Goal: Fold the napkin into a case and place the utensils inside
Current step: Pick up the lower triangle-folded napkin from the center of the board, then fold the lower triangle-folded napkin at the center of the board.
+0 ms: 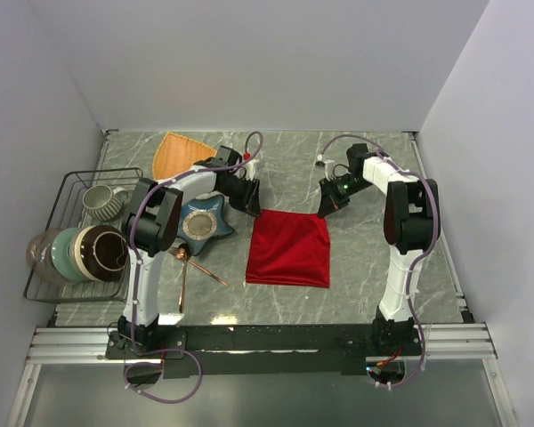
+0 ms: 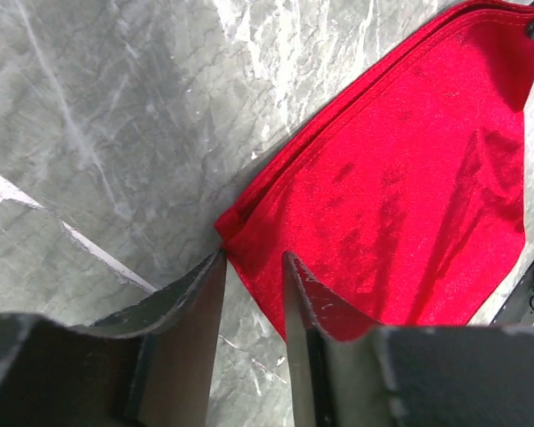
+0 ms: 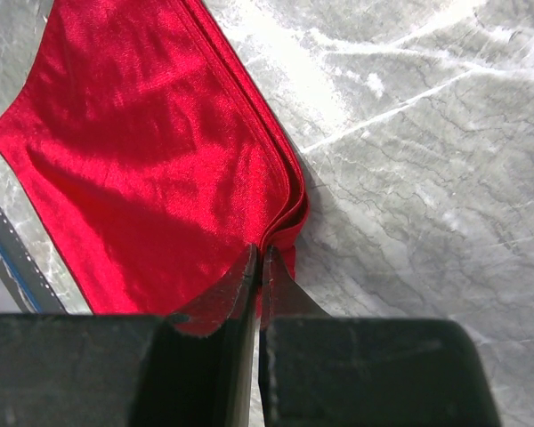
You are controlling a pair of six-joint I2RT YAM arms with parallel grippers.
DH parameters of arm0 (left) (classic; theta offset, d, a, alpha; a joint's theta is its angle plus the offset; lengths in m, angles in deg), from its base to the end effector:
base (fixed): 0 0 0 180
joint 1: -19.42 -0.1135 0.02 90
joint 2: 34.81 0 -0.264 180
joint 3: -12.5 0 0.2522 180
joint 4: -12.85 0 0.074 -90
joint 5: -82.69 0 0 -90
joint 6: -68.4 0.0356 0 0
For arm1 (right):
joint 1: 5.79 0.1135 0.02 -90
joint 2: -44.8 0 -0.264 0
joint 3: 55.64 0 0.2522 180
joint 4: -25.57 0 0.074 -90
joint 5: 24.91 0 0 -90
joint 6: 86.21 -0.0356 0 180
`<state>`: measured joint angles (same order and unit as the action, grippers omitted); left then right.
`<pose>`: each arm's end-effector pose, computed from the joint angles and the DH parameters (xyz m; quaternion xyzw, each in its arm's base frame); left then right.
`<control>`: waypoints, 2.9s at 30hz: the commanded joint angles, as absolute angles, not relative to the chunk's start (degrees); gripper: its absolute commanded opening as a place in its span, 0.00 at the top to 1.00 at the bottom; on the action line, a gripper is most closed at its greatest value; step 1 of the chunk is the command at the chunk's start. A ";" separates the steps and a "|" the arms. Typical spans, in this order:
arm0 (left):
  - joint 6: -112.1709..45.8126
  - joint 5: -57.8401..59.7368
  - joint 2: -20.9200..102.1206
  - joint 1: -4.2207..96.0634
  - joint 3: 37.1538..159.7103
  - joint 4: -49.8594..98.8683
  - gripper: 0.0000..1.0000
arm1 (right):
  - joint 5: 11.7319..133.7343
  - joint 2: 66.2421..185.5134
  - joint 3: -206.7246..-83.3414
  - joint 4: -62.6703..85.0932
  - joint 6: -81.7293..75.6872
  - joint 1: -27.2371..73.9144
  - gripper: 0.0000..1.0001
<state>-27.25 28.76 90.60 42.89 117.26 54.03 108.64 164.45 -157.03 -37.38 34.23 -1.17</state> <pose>0.4113 -0.2014 0.1491 0.2173 0.8995 -0.3488 0.1485 0.4021 0.0571 0.1653 -0.3060 0.8744 0.3446 0.1520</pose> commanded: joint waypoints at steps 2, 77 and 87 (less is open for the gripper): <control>-28.19 27.14 91.93 43.24 118.46 53.60 0.66 | 109.13 160.28 -156.41 -36.71 36.93 -0.60 1.00; 4.81 33.03 61.87 42.08 96.13 43.48 0.42 | 95.06 115.99 -105.35 -20.89 92.56 19.26 1.00; 20.05 28.90 65.47 49.21 95.96 42.08 0.46 | 95.33 114.94 -104.29 -20.36 92.21 19.17 1.00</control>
